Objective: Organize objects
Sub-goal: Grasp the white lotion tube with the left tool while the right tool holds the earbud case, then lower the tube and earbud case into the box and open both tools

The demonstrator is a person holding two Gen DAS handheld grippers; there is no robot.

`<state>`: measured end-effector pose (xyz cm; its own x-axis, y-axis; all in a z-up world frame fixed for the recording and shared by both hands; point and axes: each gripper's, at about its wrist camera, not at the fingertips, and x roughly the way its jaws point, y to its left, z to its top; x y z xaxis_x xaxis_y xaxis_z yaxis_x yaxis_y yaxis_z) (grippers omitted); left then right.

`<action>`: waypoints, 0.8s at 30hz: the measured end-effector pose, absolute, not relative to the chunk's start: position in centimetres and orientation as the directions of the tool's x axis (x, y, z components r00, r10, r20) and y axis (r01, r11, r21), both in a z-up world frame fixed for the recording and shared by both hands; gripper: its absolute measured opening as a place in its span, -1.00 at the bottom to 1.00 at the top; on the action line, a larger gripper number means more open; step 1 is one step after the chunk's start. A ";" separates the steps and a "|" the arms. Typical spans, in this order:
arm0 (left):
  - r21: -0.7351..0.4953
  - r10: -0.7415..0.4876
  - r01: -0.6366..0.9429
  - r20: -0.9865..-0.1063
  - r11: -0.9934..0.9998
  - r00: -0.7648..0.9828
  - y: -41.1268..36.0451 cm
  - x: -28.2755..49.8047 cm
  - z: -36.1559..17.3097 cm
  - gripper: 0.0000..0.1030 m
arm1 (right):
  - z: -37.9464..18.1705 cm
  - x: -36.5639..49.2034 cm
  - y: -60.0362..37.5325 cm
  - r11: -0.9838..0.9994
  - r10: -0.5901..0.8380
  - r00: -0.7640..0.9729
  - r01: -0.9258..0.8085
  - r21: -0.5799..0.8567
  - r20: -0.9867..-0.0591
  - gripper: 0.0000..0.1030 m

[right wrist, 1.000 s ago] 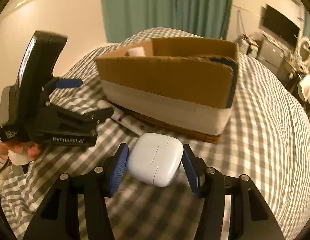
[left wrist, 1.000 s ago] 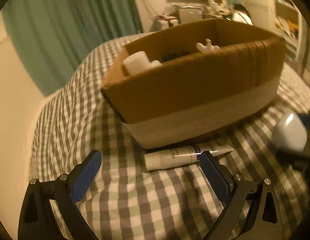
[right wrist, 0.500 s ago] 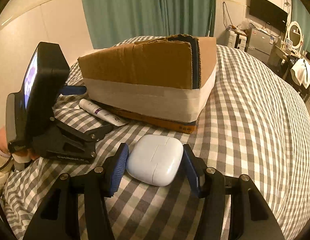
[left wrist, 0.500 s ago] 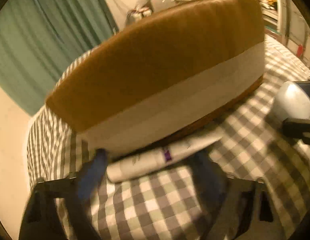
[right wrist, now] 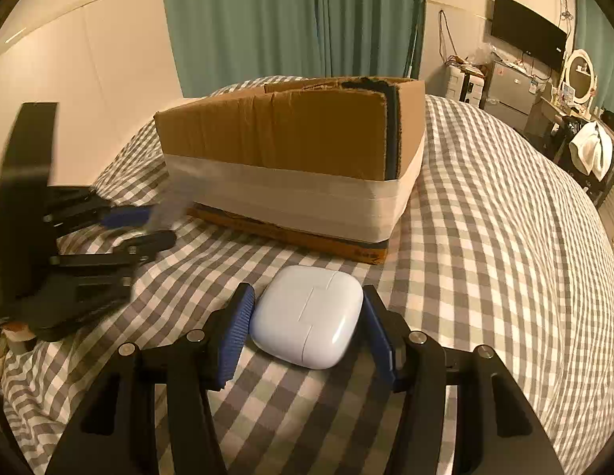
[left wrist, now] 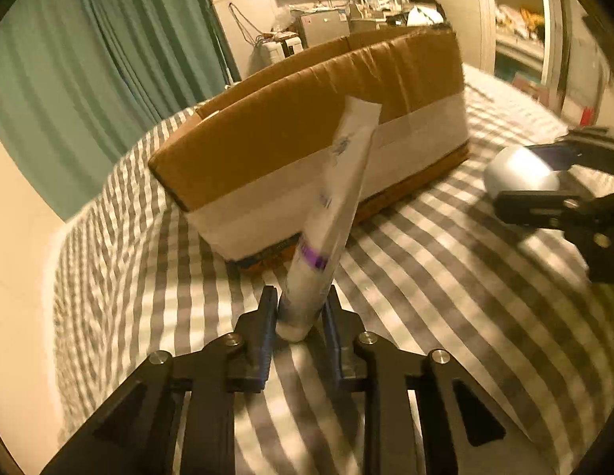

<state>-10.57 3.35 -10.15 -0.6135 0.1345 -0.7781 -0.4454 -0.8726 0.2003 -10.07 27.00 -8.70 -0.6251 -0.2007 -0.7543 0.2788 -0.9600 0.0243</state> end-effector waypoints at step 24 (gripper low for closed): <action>0.054 0.317 -0.466 -0.663 -0.883 -0.678 2.0 -22.7 2.7 -0.61 | 4.5 -17.7 25.4 -0.924 -0.259 -0.741 0.377 -0.065 -0.619 0.05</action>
